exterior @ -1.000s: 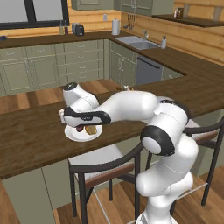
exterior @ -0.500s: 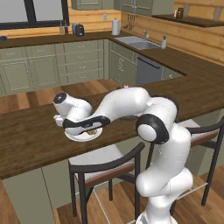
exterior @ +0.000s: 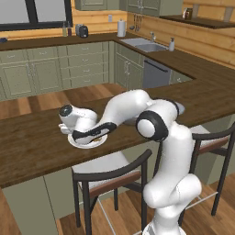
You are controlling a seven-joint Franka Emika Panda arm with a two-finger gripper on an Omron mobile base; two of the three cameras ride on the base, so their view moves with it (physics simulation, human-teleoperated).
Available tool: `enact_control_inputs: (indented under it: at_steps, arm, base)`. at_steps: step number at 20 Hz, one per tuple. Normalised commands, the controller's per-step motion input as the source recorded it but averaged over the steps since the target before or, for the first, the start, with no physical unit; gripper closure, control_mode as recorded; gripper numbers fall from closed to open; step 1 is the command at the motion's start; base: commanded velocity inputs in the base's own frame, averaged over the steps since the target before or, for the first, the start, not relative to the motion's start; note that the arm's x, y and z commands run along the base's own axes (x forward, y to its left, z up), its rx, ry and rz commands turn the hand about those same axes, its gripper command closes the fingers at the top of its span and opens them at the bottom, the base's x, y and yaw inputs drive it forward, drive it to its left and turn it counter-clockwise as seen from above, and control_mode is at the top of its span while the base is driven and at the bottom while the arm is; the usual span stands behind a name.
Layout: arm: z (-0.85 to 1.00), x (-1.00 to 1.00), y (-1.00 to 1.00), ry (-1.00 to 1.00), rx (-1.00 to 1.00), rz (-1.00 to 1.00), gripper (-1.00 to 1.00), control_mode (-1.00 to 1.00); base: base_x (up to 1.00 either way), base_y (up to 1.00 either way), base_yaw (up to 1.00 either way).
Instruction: Place one bun and one sausage from the bowl on each plate.
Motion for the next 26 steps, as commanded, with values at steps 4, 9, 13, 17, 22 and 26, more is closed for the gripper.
enact_control_inputs:
  at_steps: [4,9,13,17,22,26]
  arm:
    - [-0.42,0.38,0.05,-0.02,-0.09,0.00,-1.00,-1.00]
    - [0.24,0.33,0.01,0.01,0.00,0.00,-1.00,-1.00]
    - [0.60,0.18,-0.03,0.02,0.00,0.00,-1.00,-1.00]
    - [0.81,-0.78,-0.64,0.00,0.04,0.00,-1.00,-1.00]
    - [0.54,-1.00,-1.00,-0.06,0.11,0.00,-1.00,-1.00]
    - [0.32,-1.00,-1.00,-0.11,0.10,0.02,-1.00,-1.00]
  base:
    - [0.00,0.00,0.00]
    - [0.00,0.00,0.00]
    - [0.00,0.00,0.00]
    - [0.00,0.00,0.00]
    - [0.00,0.00,0.00]
    - [0.00,0.00,0.00]
